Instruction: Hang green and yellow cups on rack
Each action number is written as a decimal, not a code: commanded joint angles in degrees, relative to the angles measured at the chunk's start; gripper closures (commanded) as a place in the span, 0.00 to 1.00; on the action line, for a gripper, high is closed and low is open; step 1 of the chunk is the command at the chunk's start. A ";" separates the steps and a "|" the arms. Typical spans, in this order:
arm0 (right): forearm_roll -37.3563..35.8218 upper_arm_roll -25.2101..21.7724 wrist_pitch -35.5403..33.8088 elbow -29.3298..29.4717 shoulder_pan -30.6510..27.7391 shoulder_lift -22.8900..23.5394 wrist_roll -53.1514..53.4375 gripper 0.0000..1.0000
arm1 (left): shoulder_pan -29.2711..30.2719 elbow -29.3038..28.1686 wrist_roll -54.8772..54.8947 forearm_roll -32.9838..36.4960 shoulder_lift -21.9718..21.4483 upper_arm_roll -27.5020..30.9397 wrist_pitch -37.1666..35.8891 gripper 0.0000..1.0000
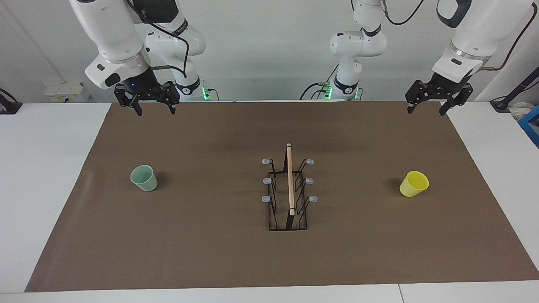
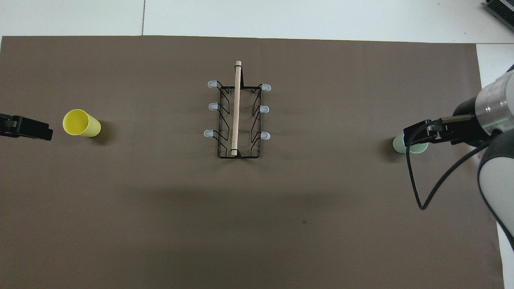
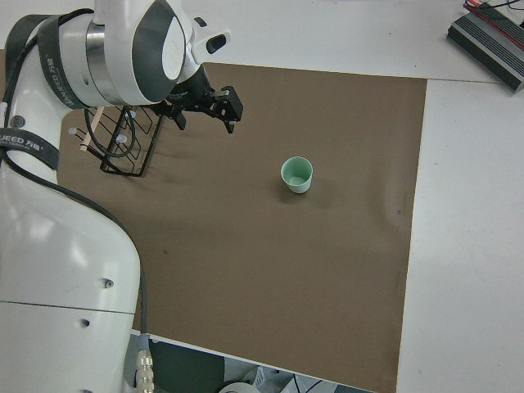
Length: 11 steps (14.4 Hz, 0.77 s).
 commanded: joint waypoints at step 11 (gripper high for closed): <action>-1.02 0.40 3.79 -1.91 -2.08 0.71 -2.20 0.00 | 1.97 -0.21 -13.06 -6.38 3.32 1.78 -0.60 0.00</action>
